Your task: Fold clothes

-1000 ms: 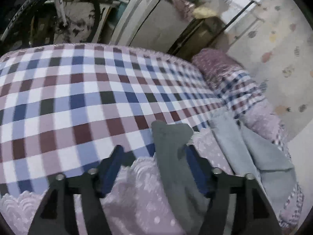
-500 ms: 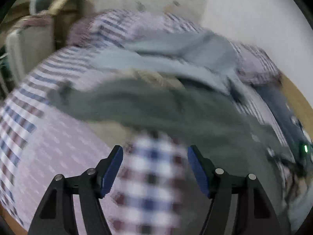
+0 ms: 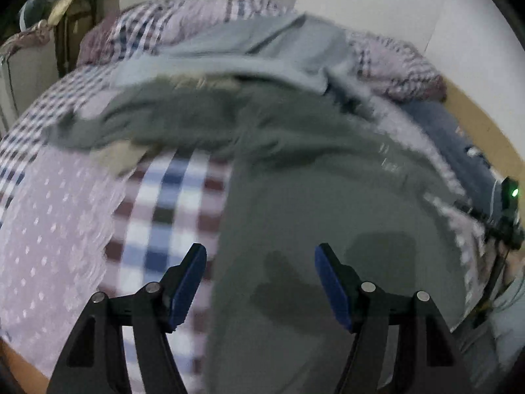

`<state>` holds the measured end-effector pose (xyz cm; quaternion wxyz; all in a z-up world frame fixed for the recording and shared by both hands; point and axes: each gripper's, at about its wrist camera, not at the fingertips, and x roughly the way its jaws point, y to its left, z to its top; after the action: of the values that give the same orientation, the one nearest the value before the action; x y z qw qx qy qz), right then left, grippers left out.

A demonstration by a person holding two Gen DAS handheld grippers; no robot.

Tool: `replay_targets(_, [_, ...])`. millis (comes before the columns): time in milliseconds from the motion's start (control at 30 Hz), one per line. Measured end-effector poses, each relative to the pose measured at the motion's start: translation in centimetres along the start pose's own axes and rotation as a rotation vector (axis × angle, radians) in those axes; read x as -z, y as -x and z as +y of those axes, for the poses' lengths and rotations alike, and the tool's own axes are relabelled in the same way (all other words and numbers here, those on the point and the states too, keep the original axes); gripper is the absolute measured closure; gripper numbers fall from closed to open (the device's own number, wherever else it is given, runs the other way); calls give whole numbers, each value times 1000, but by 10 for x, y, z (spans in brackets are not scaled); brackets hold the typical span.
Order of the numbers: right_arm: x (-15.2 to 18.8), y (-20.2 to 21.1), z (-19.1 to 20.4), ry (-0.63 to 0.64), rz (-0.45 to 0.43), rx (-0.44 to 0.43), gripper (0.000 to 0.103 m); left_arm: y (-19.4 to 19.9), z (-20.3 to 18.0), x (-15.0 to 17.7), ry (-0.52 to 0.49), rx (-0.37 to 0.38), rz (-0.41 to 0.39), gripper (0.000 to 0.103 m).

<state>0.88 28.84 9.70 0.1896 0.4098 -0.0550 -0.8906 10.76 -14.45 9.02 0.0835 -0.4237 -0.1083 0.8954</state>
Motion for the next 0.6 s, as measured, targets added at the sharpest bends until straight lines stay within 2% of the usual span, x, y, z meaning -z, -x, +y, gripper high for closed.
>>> replay_targets(133, [-15, -18, 29, 83, -7, -41, 48, -21, -32, -28, 48, 90, -43, 30])
replay_targets(233, [-29, -35, 51, 157, -15, -81, 48, -40, -53, -50, 93, 116, -95, 30])
replay_targets(367, [-44, -56, 80, 255, -22, -76, 48, -70, -56, -71, 239, 140, -193, 30])
replay_targets(433, [-52, -68, 97, 316, -21, -66, 48, -88, -49, -72, 300, 172, -178, 30])
replay_targets(600, [-83, -115, 144, 449, -13, -64, 48, -105, -39, -82, 359, 216, -150, 30])
